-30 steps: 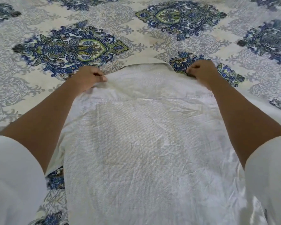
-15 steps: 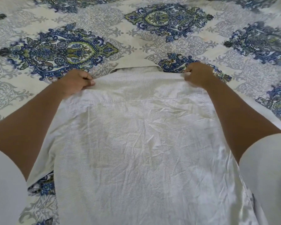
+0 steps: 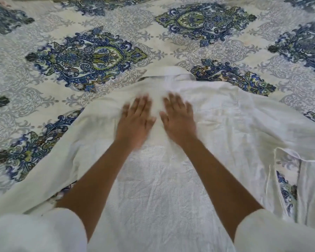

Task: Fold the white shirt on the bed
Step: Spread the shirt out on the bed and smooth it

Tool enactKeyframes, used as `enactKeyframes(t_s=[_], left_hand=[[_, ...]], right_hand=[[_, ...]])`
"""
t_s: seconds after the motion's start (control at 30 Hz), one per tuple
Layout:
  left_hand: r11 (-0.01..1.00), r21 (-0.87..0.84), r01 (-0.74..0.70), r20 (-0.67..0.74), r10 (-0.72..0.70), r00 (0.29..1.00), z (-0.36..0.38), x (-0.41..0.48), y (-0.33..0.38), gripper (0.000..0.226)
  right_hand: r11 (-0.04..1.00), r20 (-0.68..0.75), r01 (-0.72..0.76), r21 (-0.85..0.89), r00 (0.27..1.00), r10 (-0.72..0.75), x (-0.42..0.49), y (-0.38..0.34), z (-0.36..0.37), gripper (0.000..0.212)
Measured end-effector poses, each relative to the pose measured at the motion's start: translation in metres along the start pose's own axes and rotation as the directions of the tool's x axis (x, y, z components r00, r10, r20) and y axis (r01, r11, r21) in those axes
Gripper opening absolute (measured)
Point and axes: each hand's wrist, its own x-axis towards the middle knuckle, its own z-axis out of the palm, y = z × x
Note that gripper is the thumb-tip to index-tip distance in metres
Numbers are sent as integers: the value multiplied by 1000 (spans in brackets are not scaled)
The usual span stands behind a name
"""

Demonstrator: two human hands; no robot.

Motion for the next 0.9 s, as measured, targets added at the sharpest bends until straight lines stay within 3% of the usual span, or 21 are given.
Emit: enactKeyframes(t_s=[0.07,0.17,0.23,0.3,0.37,0.47,0.6,0.67,0.73,0.77,0.9], left_hand=[[981,39,191,-19,-191,981,11,-32,-30,69],[954,88,286,-25,-285,958,4,-69,-46,74],[976,-1,217,-28,-217,976,-3,-57,-19,72],[994,-54,99,-6,-100,995,2,-42,12,71],[995,-47,93,19,-92,996,10,-46,21,69],[979,-11,202,3,-202,979,18,-86,-7,68],[938,-31,345,-7,-346,938,7,-113,-7,74],[975,-57,215,-44,-217,975,9,-102,32,67],[998,-41,52,-35,-53,998,20,-102,70,60],[999,-27,32,-16,-32,999,25,-107,79,60],[987,31,160,16,-161,987,39,-159,55,63]], right_hand=[[970,16,-243,-29,970,244,-24,25,7,61],[848,-9,-520,-97,853,522,-46,36,-4,62],[886,-46,-462,-31,886,461,-34,5,-6,61],[960,13,-280,12,960,280,-30,-33,3,58],[985,39,-175,-9,984,175,-43,-38,17,57],[940,-73,-336,-58,941,332,-86,7,22,60],[758,-67,-652,-12,757,650,-126,34,6,58],[814,-171,-580,24,800,575,-123,5,5,56],[922,-76,-385,29,919,387,-127,-23,16,61],[936,-34,-352,19,935,353,-136,-24,19,63],[840,-122,-542,-25,836,535,-209,34,24,59]])
